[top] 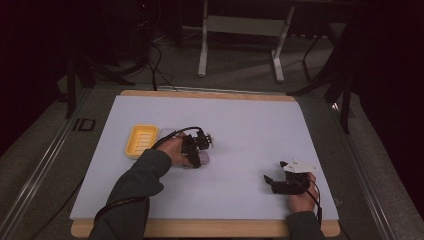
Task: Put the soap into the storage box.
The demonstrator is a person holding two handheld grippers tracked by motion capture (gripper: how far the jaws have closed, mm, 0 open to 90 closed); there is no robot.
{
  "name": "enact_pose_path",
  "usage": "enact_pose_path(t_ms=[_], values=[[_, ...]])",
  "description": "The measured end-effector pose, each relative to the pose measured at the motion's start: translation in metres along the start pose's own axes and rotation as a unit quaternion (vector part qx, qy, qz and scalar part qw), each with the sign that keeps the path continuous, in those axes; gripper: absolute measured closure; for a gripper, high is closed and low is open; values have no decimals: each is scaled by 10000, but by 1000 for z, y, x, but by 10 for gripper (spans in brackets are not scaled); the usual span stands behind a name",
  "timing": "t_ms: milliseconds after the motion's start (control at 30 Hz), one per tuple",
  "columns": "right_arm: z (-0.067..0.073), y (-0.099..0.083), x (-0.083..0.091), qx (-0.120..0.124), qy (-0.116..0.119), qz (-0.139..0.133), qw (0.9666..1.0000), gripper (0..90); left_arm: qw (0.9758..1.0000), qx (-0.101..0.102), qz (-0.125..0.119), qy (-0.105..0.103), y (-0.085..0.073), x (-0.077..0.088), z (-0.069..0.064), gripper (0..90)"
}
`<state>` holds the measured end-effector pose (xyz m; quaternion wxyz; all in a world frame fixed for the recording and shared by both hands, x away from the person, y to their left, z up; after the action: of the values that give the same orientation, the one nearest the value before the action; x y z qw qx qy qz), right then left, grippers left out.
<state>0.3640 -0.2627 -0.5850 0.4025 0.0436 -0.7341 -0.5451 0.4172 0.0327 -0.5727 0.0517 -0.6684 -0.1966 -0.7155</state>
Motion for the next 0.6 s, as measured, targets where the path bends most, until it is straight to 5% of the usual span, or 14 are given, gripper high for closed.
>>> enact_pose_path(t_ms=[600], values=[[0,0,0,-14,-6,-13,10000,149,9999,-13,-88,59,0,12,3,499]])
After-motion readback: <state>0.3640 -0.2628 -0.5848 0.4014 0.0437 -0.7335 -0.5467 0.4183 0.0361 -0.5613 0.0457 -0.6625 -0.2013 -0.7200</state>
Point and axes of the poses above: each handheld gripper's, and its own axes: x roughly backward along the jaws, y roughly out of its top, z roughly to its left, the point moved 8 cm from there along -x, roughly forward along the jaws, and after that the axes turned 4 degrees about -z, right-handed, at the moved point
